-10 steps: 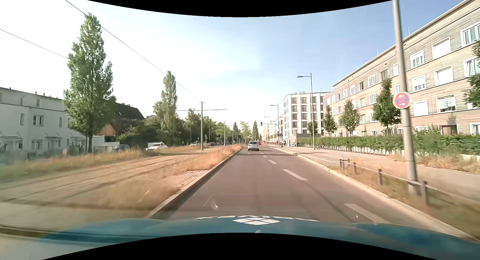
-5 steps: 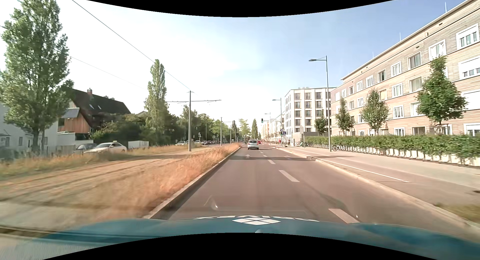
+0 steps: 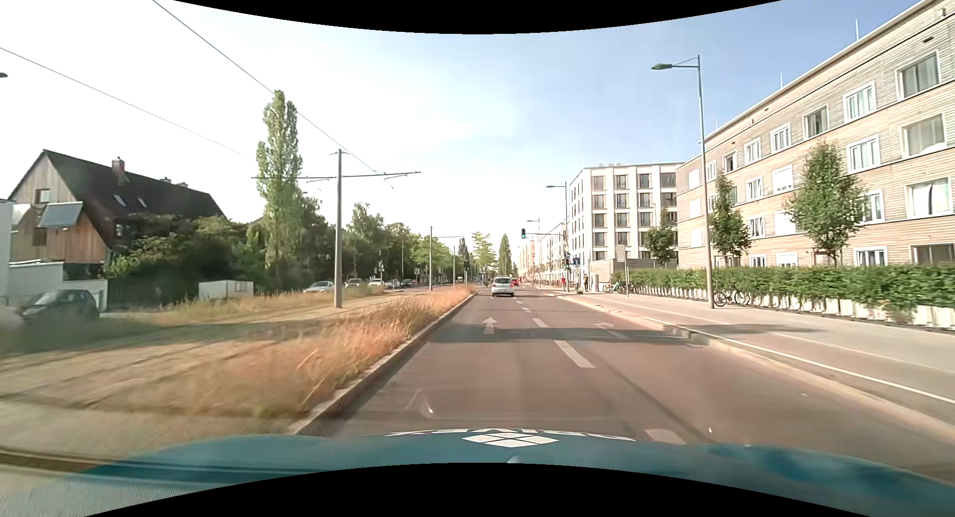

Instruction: Follow the waypoints while adhering to traffic rules and regulations

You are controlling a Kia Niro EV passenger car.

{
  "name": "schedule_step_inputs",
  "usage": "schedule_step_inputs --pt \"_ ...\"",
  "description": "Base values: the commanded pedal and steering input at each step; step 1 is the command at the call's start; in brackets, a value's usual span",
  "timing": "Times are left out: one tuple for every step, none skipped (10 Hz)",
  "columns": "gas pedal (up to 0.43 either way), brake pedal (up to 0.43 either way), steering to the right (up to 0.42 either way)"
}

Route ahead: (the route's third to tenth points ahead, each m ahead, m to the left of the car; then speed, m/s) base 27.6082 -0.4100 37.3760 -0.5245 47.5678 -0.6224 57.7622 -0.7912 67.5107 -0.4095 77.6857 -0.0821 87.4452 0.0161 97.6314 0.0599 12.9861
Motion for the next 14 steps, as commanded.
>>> schedule_step_inputs --pt "0.15 0.0 0.0" --pt "0.15 0.0 0.0" --pt "0.15 0.0 -0.001" --pt "0.15 0.0 -0.003" --pt "0.15 0.0 -0.003" --pt "0.15 0.0 -0.004" --pt "0.15 0.0 -0.004" --pt "0.15 0.0 -0.004" --pt "0.15 0.0 -0.004" --pt "0.15 0.0 -0.004" --pt "0.15 0.0 -0.004" --pt "0.15 0.0 -0.003" --pt "0.15 0.0 -0.004" --pt "0.15 0.0 -0.003"
